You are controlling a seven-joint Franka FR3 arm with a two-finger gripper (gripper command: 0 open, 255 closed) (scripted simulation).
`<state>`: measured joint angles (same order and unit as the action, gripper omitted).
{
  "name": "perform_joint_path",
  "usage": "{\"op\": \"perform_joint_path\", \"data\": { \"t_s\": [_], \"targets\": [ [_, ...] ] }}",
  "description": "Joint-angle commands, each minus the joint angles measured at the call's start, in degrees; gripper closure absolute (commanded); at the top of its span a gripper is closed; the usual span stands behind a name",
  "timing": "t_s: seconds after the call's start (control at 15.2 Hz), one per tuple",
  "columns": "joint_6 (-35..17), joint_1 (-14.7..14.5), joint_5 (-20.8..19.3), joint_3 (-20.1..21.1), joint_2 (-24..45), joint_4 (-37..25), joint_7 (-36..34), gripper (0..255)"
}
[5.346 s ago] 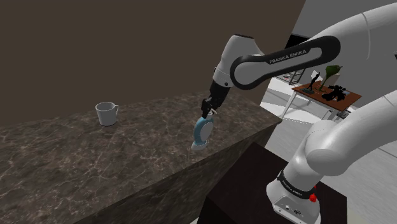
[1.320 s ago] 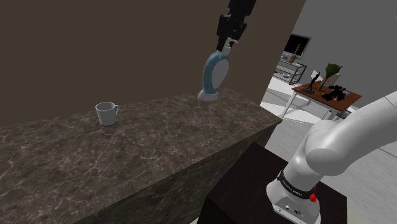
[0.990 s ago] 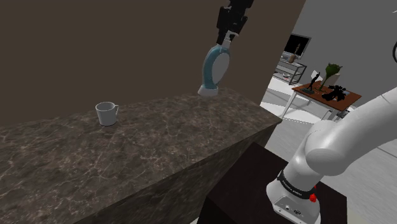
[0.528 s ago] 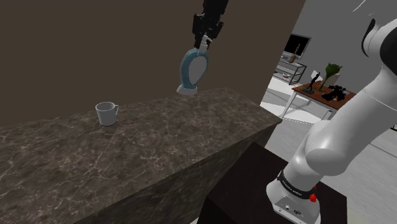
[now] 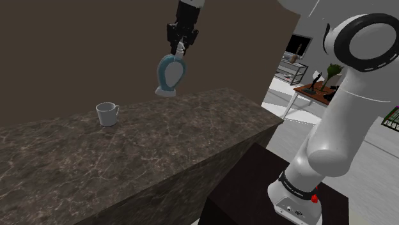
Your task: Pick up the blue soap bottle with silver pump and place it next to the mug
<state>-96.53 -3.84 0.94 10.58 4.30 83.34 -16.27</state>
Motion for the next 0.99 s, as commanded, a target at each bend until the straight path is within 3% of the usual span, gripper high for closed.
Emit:
{"op": "perform_joint_path", "data": {
  "t_s": [0.0, 0.4, 0.53, 0.66, 0.92],
  "targets": [
    [-0.3, -0.5, -1.0, 0.3, 4.8, -4.6, -0.7, 255],
    [2.1, -3.2, -4.3, 0.5, 20.8, -22.7, -2.4, 255],
    [4.7, -4.7, -5.4, 0.2, 27.9, -32.4, -2.8, 255],
    [9.6, -6.6, -6.5, -0.2, 36.9, -46.3, -2.7, 255],
    [2.9, -5.4, -5.9, 0.0, 32.1, -34.8, -2.9, 255]
  ]
}}
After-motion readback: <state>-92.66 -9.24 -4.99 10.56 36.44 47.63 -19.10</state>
